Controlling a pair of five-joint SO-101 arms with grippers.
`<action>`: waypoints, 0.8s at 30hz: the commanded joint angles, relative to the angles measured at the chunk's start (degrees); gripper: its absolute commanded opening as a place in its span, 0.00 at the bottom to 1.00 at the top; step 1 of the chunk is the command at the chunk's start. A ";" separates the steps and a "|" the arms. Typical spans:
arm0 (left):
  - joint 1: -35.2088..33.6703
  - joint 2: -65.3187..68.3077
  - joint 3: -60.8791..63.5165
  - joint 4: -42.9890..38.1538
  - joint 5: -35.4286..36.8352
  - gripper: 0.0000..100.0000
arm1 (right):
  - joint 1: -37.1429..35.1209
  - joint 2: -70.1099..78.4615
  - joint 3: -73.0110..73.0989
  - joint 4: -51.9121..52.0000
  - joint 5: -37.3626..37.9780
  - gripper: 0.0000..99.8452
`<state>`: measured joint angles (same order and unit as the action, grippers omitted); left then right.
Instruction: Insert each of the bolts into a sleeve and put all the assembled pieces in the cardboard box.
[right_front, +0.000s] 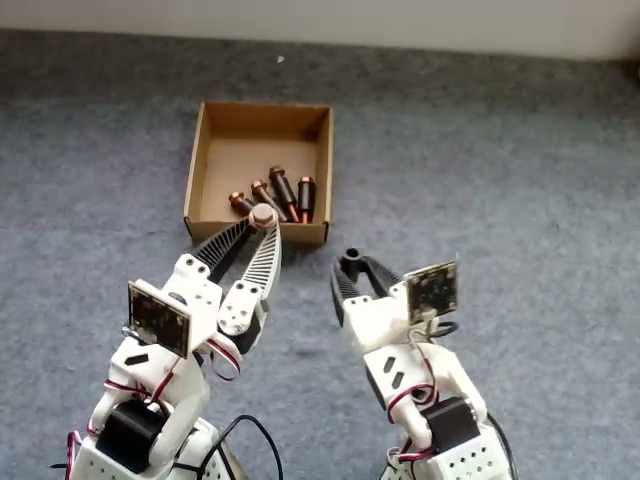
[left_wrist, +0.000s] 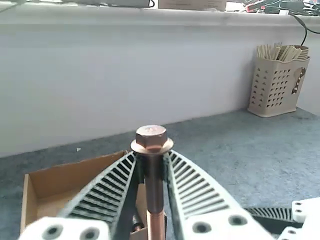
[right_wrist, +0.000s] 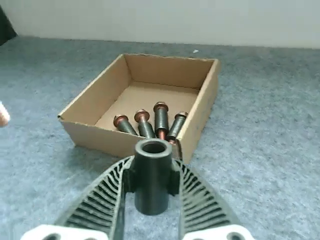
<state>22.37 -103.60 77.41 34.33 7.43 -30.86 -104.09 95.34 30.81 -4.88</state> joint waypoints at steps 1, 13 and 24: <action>-0.48 -0.75 -1.98 -3.60 -2.02 0.01 | -3.56 -1.10 2.33 -7.69 3.34 0.00; -0.13 -0.75 -7.78 -3.34 2.99 0.01 | -8.66 -0.66 6.55 -14.64 11.08 0.00; 6.64 -0.75 -9.19 -1.93 3.96 0.01 | -11.47 -0.92 6.64 -11.82 15.21 0.00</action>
<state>24.31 -103.60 71.16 32.57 10.59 -40.62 -104.18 95.69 18.68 9.63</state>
